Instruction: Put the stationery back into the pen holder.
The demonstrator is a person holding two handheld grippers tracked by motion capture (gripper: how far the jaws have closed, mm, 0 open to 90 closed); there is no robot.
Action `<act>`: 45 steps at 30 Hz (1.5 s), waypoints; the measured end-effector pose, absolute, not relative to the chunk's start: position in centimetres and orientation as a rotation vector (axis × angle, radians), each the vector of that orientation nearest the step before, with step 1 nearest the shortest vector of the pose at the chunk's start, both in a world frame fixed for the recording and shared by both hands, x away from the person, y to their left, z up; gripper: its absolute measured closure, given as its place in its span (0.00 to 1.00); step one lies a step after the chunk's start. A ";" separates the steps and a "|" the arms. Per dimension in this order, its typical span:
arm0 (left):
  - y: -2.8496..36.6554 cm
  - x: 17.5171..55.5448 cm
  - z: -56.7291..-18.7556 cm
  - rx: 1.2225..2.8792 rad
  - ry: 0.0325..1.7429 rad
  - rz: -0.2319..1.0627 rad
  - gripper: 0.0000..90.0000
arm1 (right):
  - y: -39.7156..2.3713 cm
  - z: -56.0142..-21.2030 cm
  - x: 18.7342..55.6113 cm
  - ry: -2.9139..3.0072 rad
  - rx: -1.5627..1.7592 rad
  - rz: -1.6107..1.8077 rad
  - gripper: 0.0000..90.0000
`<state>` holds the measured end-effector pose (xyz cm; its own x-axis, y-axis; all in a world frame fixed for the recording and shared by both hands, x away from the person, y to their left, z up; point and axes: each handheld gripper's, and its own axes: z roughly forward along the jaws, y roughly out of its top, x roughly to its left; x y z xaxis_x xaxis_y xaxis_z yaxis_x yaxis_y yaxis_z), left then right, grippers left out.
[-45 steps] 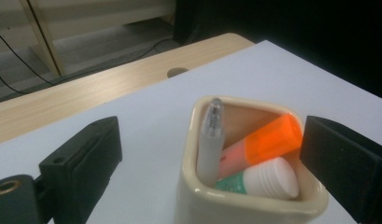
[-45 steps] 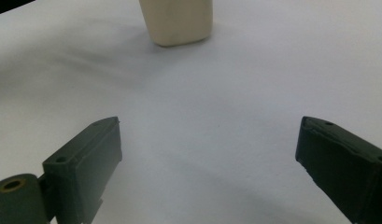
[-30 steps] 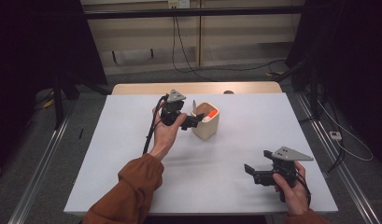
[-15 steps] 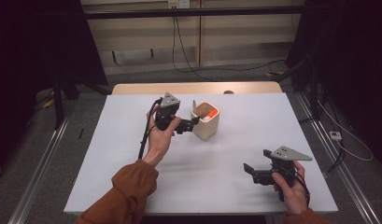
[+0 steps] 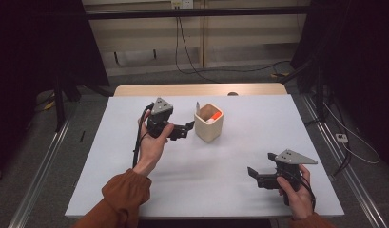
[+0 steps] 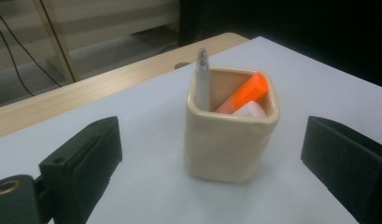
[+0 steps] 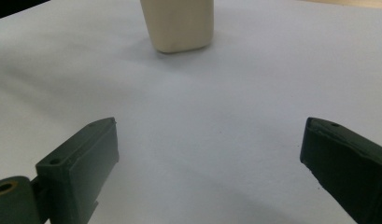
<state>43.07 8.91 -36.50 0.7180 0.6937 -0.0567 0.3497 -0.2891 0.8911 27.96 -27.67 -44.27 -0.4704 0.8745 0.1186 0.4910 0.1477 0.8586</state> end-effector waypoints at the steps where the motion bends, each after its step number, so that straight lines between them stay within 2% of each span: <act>1: 9.2 43.0 -36.5 1.897 0.815 0.421 0.06 | -27.7 -44.3 28.0 2.021 1.304 1.261 0.05; 19: 13.4 41.7 -36.7 1.861 0.877 0.398 0.06 | -27.7 -44.3 28.0 2.026 1.303 1.261 0.05; 32: 15.4 39.8 -36.5 1.940 0.838 0.462 0.06 | -27.7 -44.3 28.0 2.024 1.306 1.257 0.05; 45: 18.0 38.2 -37.8 1.910 0.869 0.492 0.07 | -27.7 -44.3 28.1 2.023 1.307 1.258 0.05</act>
<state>38.17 17.96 -37.83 0.6669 0.7448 -0.0223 0.3639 -0.2994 0.8820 28.06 -27.74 -44.33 -0.4691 0.8751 0.1191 0.4940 0.1482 0.8567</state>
